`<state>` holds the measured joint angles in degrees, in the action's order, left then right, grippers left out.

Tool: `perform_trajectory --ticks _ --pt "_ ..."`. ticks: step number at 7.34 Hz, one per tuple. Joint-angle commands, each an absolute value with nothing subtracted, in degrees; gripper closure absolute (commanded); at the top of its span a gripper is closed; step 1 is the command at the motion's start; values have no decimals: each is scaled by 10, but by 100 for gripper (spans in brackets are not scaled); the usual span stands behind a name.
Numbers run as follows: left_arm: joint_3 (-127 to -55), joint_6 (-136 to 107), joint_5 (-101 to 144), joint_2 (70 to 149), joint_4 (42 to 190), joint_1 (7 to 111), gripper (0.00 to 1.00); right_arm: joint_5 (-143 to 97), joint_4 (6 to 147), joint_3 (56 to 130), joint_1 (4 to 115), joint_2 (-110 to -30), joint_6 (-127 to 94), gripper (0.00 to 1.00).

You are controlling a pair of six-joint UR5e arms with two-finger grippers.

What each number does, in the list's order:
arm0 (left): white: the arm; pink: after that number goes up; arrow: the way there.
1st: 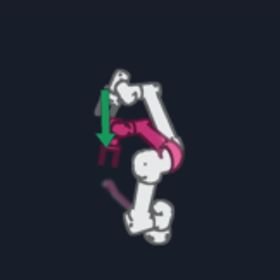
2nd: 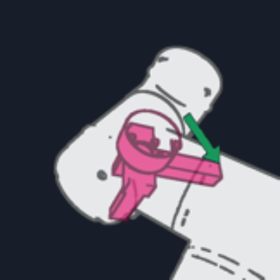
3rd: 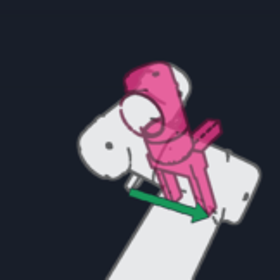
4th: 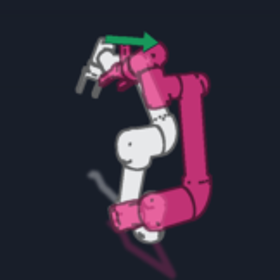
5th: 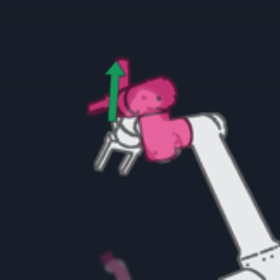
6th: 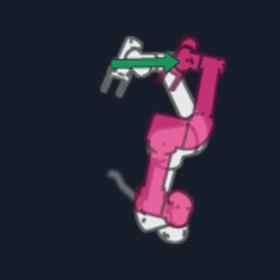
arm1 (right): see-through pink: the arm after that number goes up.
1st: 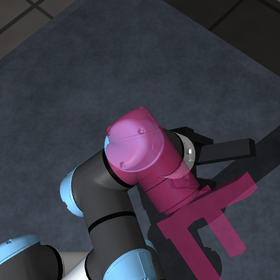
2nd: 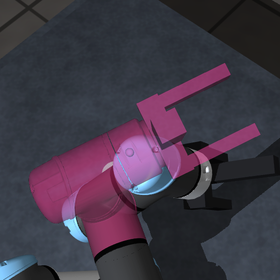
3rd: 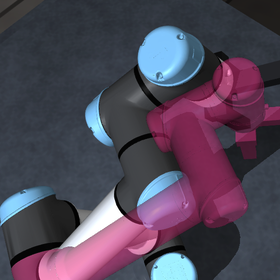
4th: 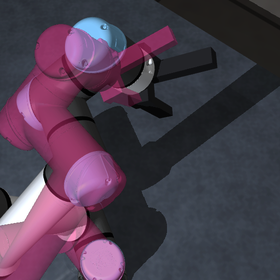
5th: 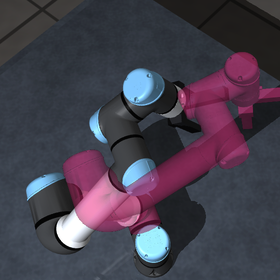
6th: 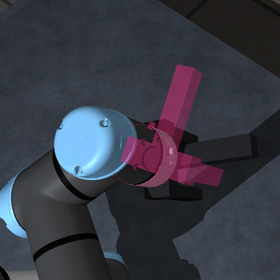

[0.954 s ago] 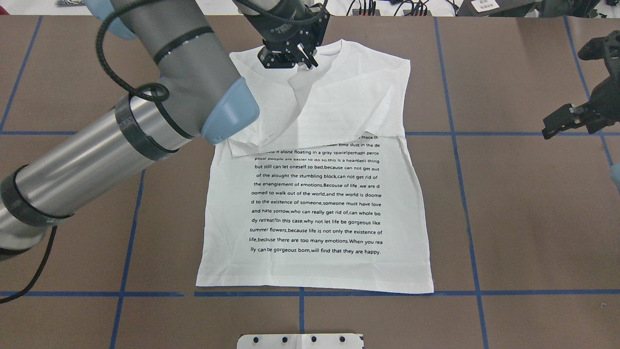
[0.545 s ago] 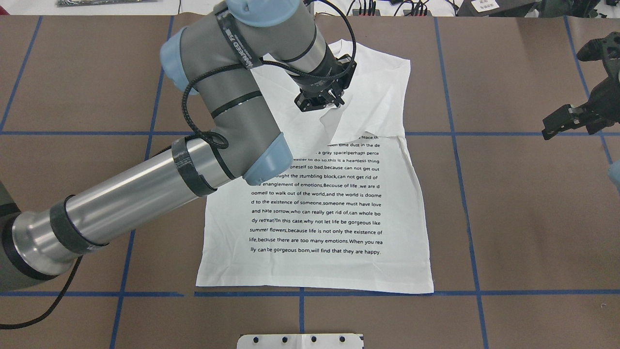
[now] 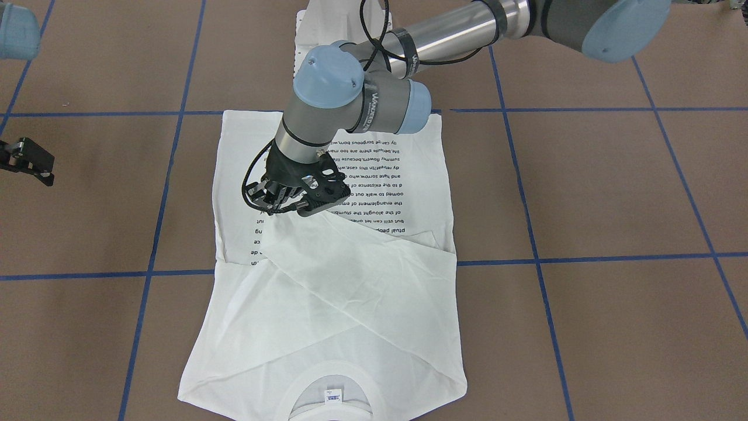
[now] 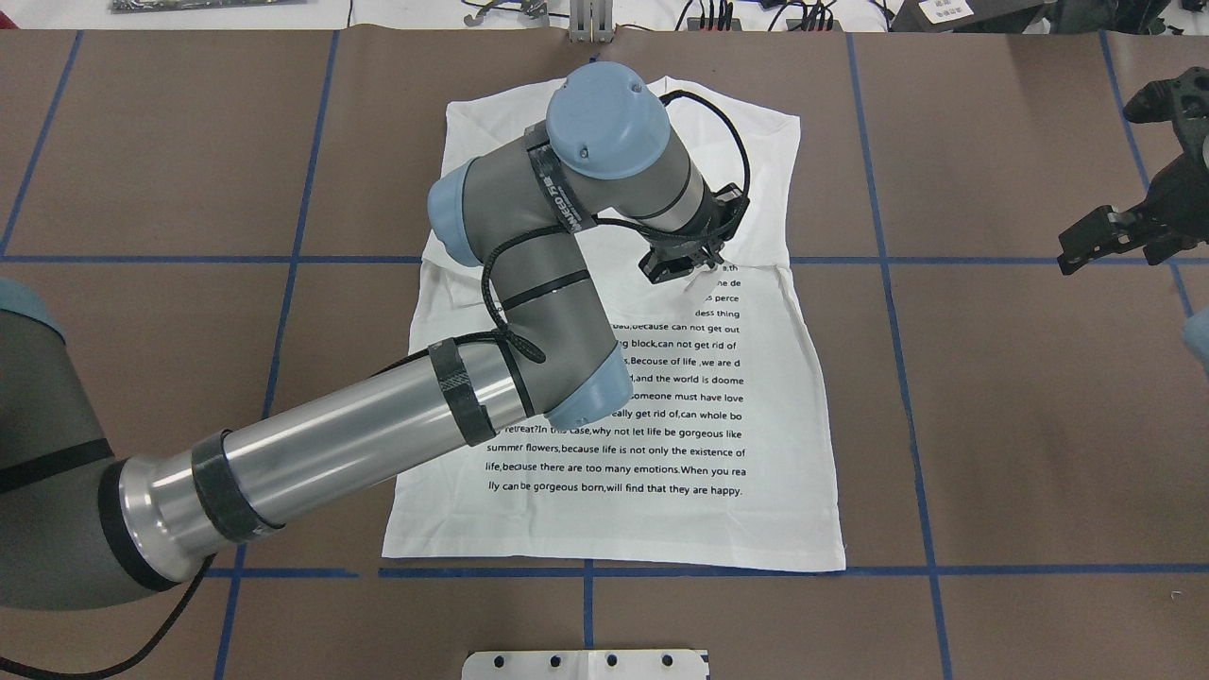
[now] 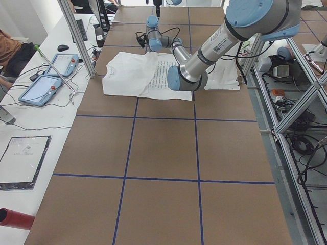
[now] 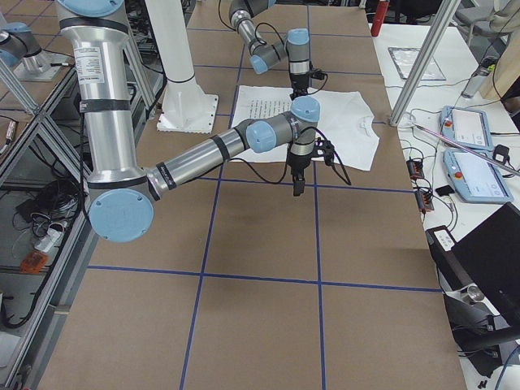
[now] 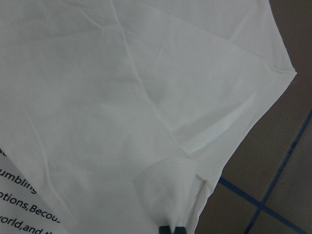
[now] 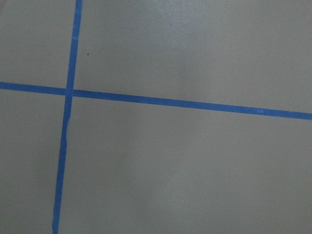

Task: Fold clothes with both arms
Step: 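Release the sleeve and pull the left gripper back while the right arm lowers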

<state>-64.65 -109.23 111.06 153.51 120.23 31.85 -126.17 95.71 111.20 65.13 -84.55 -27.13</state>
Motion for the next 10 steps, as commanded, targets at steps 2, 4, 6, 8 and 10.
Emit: perform_trajectory --ticks 2,4,6,8,10 --pt "-628 -1119 1050 1539 1265 263 12 -1262 957 1107 651 -845 -272 0" --pt "-628 -1097 1049 1537 1282 258 0 -1276 956 1107 650 -844 -272 0" --pt "-634 -1070 1050 1521 1278 271 0 -1292 955 1112 651 -844 -272 0" --pt "-755 -1022 1055 1441 1213 291 1 -1292 886 1107 636 -857 -290 0" --pt "-924 -935 1058 1316 1137 301 1 -1281 797 1119 566 -859 -430 0"
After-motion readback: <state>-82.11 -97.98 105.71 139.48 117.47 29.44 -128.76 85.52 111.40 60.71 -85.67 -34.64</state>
